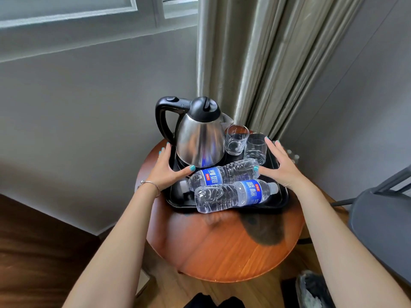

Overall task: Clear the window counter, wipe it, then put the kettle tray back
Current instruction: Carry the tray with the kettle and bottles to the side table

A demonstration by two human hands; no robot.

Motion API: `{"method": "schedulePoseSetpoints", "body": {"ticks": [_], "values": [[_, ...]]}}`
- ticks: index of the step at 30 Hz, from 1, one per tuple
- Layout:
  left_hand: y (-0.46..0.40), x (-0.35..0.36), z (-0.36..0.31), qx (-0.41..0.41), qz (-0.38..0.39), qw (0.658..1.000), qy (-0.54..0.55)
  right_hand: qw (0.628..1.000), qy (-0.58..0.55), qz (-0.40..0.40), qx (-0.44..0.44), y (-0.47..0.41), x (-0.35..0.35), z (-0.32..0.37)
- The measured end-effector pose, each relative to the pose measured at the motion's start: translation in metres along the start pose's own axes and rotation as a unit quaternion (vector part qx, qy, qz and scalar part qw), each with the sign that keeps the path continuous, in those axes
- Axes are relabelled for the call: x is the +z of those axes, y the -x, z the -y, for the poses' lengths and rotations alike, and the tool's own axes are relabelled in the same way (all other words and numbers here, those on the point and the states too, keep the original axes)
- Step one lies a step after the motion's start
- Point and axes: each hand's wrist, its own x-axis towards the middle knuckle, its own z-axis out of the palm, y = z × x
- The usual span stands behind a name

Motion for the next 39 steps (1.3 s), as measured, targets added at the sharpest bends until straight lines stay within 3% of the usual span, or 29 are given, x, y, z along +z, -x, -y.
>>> {"method": "schedulePoseSetpoints", "body": {"ticks": [12, 17, 21, 27, 34, 39], "values": [[0.039, -0.081, -0.088, -0.001, -0.025, 0.994, -0.107, 0.995, 0.082, 0.013, -0.058, -0.001, -0.008, 0.146], [0.078, -0.13, -0.124, -0.024, -0.067, 0.977, -0.199, 0.982, 0.126, 0.058, -0.127, -0.006, 0.009, 0.224], [0.126, -0.166, -0.148, -0.074, -0.119, 0.971, -0.193, 0.96, 0.176, 0.118, -0.185, -0.004, 0.036, 0.284], [0.22, -0.217, -0.147, -0.177, -0.149, 0.93, -0.287, 0.887, 0.292, 0.236, -0.269, 0.041, 0.109, 0.371], [0.366, -0.273, -0.12, -0.347, -0.169, 0.89, -0.244, 0.805, 0.294, 0.346, -0.382, 0.136, 0.208, 0.443], [0.463, -0.304, -0.092, -0.391, -0.241, 0.853, -0.247, 0.716, 0.391, 0.412, -0.406, 0.216, 0.262, 0.486]]}}
